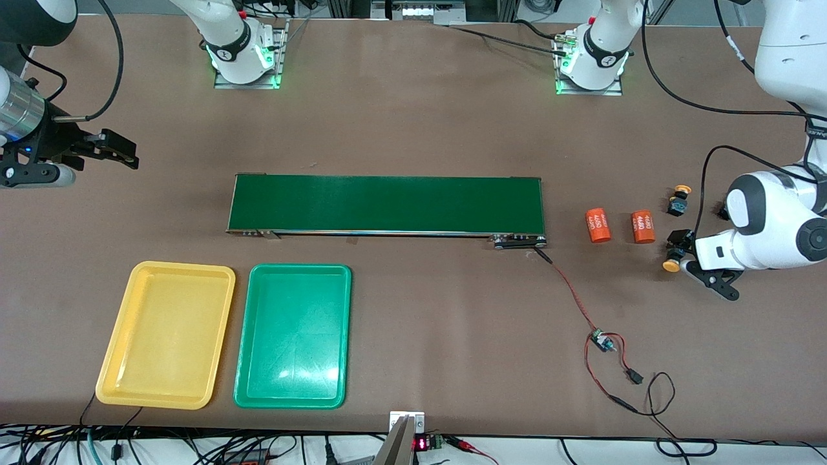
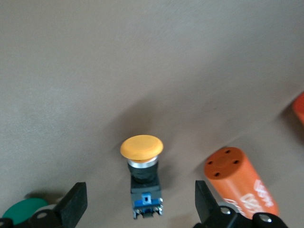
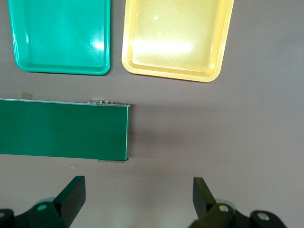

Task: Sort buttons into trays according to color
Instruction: 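Grasp the yellow-capped button with the left gripper, then carry the yellow button onto the green belt and open the left gripper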

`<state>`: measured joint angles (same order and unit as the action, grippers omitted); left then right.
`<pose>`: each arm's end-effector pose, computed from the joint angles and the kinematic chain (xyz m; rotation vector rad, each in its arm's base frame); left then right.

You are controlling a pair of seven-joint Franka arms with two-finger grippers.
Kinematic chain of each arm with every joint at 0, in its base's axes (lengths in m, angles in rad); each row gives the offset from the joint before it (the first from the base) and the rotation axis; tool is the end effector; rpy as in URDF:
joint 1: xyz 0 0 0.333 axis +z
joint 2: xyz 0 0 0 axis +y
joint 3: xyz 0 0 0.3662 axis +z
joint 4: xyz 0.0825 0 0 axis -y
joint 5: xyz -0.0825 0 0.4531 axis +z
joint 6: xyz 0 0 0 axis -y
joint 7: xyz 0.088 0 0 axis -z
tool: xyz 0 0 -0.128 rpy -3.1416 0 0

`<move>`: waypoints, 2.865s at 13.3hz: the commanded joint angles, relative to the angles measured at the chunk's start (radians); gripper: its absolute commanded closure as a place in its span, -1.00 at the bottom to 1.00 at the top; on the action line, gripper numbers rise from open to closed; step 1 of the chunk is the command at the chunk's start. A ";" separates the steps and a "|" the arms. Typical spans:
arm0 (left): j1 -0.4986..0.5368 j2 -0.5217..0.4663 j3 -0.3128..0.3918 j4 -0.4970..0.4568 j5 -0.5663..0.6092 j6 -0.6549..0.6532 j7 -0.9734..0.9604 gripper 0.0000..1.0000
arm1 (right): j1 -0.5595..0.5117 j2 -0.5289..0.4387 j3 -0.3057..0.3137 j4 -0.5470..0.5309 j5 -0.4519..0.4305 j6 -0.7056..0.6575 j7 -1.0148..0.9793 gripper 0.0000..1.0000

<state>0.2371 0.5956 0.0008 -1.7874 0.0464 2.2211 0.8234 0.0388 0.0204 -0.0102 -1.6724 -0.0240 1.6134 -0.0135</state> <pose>0.6910 0.1699 0.1773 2.9351 -0.9348 -0.2429 0.6271 0.0150 0.5896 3.1137 0.0686 -0.1234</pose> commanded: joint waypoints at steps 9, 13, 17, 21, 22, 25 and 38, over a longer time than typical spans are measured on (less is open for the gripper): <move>0.028 -0.038 -0.013 -0.069 0.013 0.039 0.068 0.80 | -0.004 -0.002 -0.001 -0.012 0.052 0.022 0.007 -1.00; 0.025 -0.108 -0.094 0.051 0.001 -0.332 -0.051 0.65 | -0.004 -0.002 -0.001 -0.010 0.052 0.020 0.007 -1.00; 0.028 -0.157 -0.290 0.109 -0.002 -0.563 -0.419 0.66 | -0.004 -0.002 -0.001 -0.010 0.052 0.020 0.007 -1.00; 0.022 -0.143 -0.490 0.105 -0.028 -0.549 -0.827 0.66 | -0.004 -0.002 -0.001 -0.012 0.052 0.020 0.007 -1.00; 0.013 -0.131 -0.528 0.099 -0.029 -0.529 -0.901 0.66 | -0.004 -0.002 -0.001 -0.010 0.052 0.020 0.007 -1.00; -0.068 -0.115 -0.564 0.072 -0.036 -0.456 -1.060 0.65 | 0.003 -0.002 -0.001 -0.010 0.050 0.022 0.007 -1.00; -0.202 -0.060 -0.556 -0.044 -0.025 -0.259 -1.245 -0.99 | 0.000 -0.002 0.002 -0.012 0.050 0.022 0.007 -1.00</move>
<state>0.0310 0.5593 -0.5608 -1.8330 0.0259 1.9703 -0.4015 0.0415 0.0289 -0.0079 -1.6729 0.0096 1.6272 -0.0106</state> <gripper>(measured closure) 0.604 0.000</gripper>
